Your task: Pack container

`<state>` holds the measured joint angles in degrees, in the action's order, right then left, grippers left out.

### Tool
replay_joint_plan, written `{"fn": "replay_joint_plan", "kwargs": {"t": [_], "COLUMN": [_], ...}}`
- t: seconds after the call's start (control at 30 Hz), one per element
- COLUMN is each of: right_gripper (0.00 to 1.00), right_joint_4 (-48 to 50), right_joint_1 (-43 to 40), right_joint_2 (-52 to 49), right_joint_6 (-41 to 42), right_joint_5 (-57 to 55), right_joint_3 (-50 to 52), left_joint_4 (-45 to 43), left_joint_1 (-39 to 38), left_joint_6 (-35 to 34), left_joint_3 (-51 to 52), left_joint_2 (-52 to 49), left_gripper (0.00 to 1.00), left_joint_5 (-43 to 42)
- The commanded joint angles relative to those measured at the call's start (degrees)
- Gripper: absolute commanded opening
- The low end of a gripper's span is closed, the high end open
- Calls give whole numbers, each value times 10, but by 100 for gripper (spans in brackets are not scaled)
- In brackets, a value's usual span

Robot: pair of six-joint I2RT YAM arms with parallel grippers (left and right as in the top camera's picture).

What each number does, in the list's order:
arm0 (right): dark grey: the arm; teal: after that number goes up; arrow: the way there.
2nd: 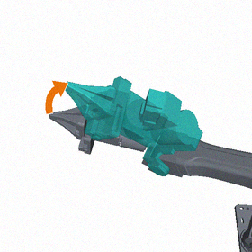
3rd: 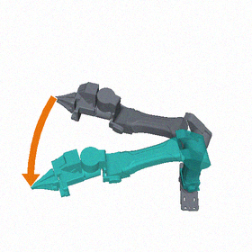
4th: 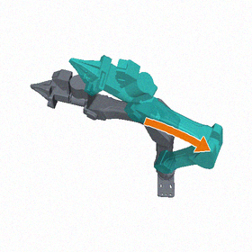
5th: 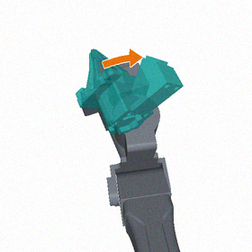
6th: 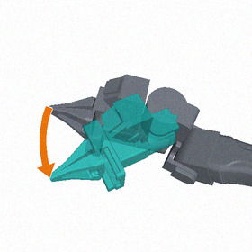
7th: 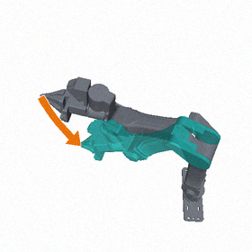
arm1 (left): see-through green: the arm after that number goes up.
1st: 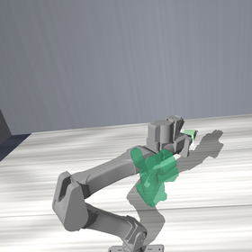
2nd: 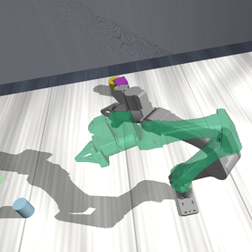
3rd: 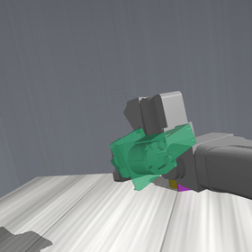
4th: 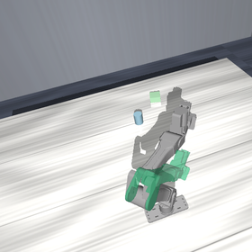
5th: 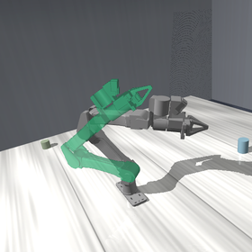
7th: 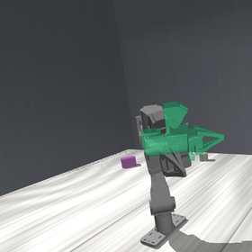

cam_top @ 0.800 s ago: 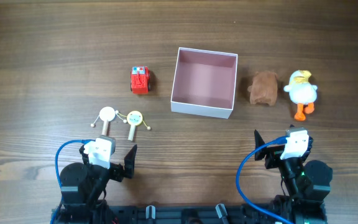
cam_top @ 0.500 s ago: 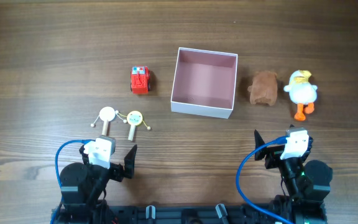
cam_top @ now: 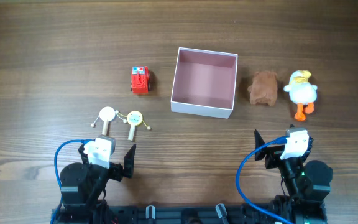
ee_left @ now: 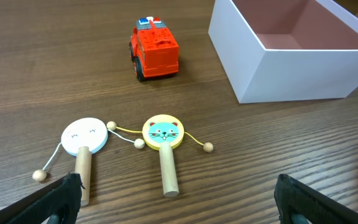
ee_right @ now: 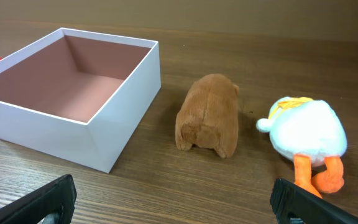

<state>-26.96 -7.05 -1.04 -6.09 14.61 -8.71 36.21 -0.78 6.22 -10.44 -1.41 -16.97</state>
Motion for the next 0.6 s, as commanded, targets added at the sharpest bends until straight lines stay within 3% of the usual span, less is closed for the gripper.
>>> {"fn": "replay_joint_plan", "kwargs": {"t": [0.0, 0.13, 0.23, 0.33, 0.47, 0.57], "right_gripper": [100, 100, 100, 100, 100, 100], "right_joint_4": [1, 4, 3, 6, 3, -1], "right_joint_1": [2, 2, 2, 2, 2, 3], "right_joint_2": [5, 5, 5, 5, -11, -79], "right_joint_6": [3, 82, 145, 220, 188, 136], "right_joint_5": [13, 39, 39, 48, 82, 74], "right_joint_3": [2, 2, 2, 2, -21, -89], "left_joint_4": [0, 3, -7, -37, -53, -61], "left_joint_1": [3, 3, 3, 3, 3, 3], "left_joint_6": [17, 17, 16, -40, -97, -114], "left_joint_3": [9, 9, 9, 8, -4, -45], "left_joint_2": [7, 7, 7, 7, 0, -38], "left_gripper": [100, 100, 100, 100, 100, 100], "left_joint_5": [9, 8, -50, -81, -80, -56]}}
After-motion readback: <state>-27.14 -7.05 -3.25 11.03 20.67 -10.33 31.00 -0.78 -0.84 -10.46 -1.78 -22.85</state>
